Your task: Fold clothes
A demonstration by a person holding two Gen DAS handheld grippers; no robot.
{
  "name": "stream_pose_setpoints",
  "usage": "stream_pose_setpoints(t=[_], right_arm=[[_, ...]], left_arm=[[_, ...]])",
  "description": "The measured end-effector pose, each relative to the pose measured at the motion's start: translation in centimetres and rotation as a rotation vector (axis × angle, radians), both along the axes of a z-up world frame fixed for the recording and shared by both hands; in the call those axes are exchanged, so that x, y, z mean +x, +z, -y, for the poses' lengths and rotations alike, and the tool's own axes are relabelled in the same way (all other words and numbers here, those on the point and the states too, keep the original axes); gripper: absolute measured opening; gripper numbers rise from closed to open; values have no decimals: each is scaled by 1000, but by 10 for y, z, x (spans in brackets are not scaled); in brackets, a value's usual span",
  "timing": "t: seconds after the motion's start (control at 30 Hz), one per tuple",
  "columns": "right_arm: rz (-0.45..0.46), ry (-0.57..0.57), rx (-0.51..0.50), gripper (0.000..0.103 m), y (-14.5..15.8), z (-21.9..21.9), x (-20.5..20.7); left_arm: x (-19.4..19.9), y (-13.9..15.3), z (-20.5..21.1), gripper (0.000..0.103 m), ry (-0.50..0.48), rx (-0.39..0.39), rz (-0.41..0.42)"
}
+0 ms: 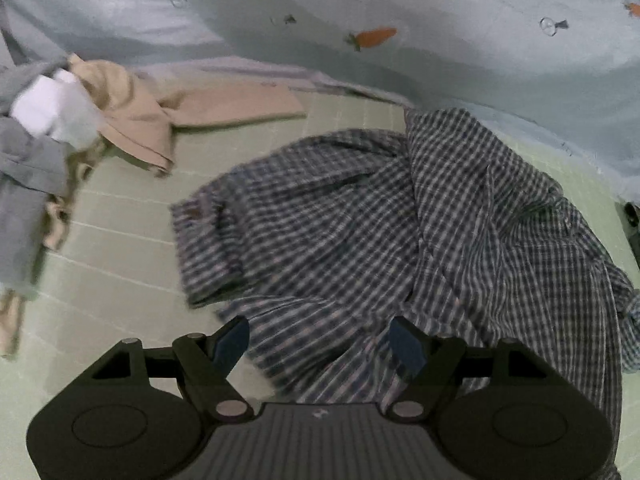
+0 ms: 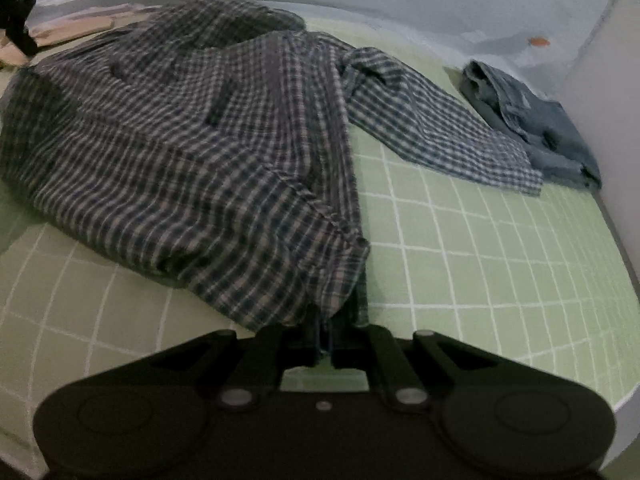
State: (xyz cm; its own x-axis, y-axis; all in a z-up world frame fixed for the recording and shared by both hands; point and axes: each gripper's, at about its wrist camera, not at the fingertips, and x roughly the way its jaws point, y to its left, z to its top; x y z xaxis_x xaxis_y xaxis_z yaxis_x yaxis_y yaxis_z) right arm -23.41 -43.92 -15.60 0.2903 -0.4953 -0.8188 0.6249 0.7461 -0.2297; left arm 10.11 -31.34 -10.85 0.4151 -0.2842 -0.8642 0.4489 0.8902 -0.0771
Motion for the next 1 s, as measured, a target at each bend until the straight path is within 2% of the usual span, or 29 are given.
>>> stream_pose_setpoints(t=[0.13, 0.17, 0.2, 0.23, 0.27, 0.33, 0.47, 0.63, 0.7, 0.8, 0.83, 0.87, 0.9, 0.93, 0.97, 1.0], right_arm=[[6, -60, 7, 7, -1, 0, 3], [8, -71, 8, 7, -1, 0, 3], [11, -80, 6, 7, -1, 0, 3], [13, -87, 5, 7, -1, -1, 3], [18, -95, 5, 7, 0, -1, 2], [33, -110, 6, 7, 2, -1, 0], [44, -112, -1, 7, 9, -4, -6], [64, -88, -3, 6, 21, -6, -19], [65, -75, 8, 7, 23, -4, -23], [76, -78, 12, 9, 27, 0, -25], [89, -77, -3, 19, 30, 1, -23], [107, -74, -22, 33, 35, 1, -21], [125, -72, -42, 40, 39, 1, -18], [151, -67, -59, 51, 43, 2, -15], [180, -57, -65, 59, 47, 3, -9], [207, -42, -66, 63, 50, 5, -2]], left_arm=[[18, -27, 13, 77, 28, 48, -71], [22, -33, 14, 73, 42, 70, -84], [23, -37, 14, 52, 52, 81, -92], [23, -40, 12, 18, 60, 89, -102], [23, -42, 8, 1, 58, 82, -126], [19, -42, -4, 1, 62, 53, -147], [-6, -19, -42, 0, 62, 34, -57], [-45, 14, -97, 0, 57, 87, 48], [-61, 14, -120, 0, 91, 146, 59], [-74, 3, -154, 0, 169, 165, -13], [-76, 1, -162, 0, 194, 151, -41], [-78, 1, -169, 0, 215, 134, -55], [-79, 3, -173, 2, 223, 124, -51], [-79, 6, -172, 2, 222, 117, -38], [-79, 10, -172, 2, 220, 111, -25], [-78, 12, -170, 3, 216, 104, -19]])
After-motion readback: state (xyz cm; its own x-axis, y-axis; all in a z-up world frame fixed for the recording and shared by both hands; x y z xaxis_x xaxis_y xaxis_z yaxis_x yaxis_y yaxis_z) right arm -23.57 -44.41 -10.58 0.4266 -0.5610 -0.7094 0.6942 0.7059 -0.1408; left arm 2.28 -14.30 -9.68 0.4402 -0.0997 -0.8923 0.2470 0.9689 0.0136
